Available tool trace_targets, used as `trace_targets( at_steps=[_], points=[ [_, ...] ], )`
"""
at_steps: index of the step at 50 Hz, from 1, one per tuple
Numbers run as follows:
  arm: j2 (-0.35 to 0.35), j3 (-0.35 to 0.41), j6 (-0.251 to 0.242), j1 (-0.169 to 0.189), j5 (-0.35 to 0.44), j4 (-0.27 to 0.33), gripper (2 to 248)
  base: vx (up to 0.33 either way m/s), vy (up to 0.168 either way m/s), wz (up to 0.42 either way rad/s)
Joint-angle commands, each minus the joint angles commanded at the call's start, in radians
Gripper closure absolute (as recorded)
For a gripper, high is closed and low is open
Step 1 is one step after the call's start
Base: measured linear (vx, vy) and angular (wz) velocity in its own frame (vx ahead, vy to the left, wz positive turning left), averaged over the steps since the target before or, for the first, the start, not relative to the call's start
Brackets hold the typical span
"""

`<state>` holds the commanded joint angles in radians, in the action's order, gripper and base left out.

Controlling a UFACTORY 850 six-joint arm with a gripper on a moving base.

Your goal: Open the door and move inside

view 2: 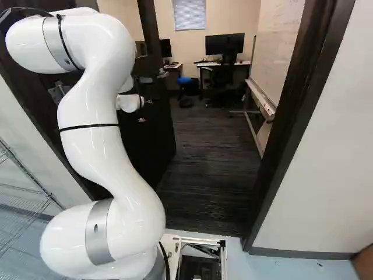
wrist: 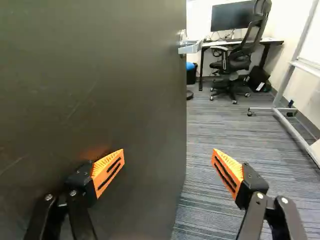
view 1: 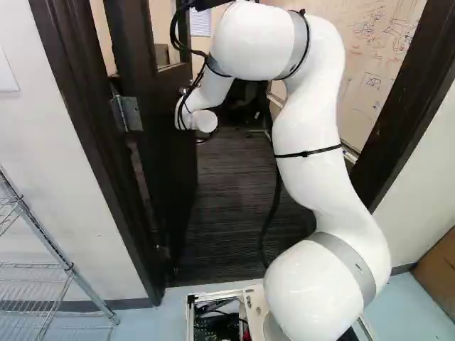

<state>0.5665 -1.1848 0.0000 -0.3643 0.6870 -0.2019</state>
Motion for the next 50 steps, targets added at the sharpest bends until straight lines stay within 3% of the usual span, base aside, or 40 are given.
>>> trace_targets(
  at_steps=[37, 50],
  points=[
    [0.063, -0.083, 0.0, -0.065, 0.0, 0.112, 3, 0.0, 0.0, 0.0],
    [0.08, -0.106, 0.0, -0.082, 0.0, 0.123, 3, 0.0, 0.0, 0.0]
  ],
)
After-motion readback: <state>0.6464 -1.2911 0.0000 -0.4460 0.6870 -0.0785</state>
